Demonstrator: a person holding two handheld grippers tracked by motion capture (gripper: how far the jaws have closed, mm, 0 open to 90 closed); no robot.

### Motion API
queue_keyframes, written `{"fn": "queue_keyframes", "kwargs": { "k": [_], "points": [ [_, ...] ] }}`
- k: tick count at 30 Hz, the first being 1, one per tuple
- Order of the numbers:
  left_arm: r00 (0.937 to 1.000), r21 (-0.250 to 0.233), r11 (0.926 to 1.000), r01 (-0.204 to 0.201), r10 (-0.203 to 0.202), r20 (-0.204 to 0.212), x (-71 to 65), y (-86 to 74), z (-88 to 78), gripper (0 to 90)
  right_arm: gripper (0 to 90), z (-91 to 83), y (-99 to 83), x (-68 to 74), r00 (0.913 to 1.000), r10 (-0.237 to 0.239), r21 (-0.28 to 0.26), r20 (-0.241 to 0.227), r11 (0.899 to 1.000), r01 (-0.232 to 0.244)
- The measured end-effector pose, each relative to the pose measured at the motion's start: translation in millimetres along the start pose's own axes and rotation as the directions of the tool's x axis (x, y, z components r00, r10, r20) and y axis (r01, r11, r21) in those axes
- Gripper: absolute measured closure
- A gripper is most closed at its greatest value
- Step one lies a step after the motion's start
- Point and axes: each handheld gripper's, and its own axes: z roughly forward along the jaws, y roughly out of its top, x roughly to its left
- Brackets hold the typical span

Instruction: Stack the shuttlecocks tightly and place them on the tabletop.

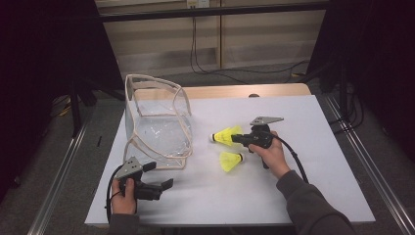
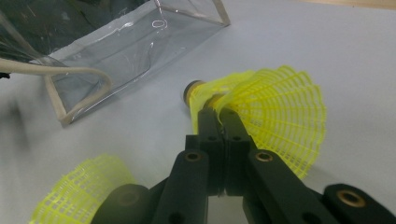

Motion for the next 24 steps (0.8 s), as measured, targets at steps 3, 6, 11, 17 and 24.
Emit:
{"fn": "queue_keyframes", "kwargs": {
  "k": [3,6,11,17,24],
  "points": [
    [1.0000,-0.001,1.0000,-0.001,0.001,0.000,0.1,0.1,-0.2,3.6,88.3,0.3,-1.2,-0.4,1.0000,-0.006,0.017,0.006,1.000,0.005],
    [1.0000,0.000,1.0000,-0.001,0.001,0.003,0.1,0.2,-0.4,3.6,87.1,0.0,-2.1,-1.3,0.9999,-0.011,0.035,0.013,0.999,0.011],
    [1.0000,0.000,1.0000,0.000,0.000,0.001,-0.1,0.3,-0.6,3.6,81.7,-0.8,-3.7,-2.0,0.9995,-0.023,0.068,0.024,0.997,0.021],
    [1.0000,0.000,1.0000,0.000,0.000,0.002,-0.4,0.4,-0.6,3.5,78.2,-4.7,-5.4,-3.9,0.9994,-0.018,0.076,0.028,0.997,0.016],
    [1.0000,0.002,1.0000,-0.001,0.001,0.002,-0.7,0.8,-0.2,3.5,88.5,-7.9,-7.2,-6.1,0.9999,-0.015,0.086,0.007,0.996,0.015]
  ]
}}
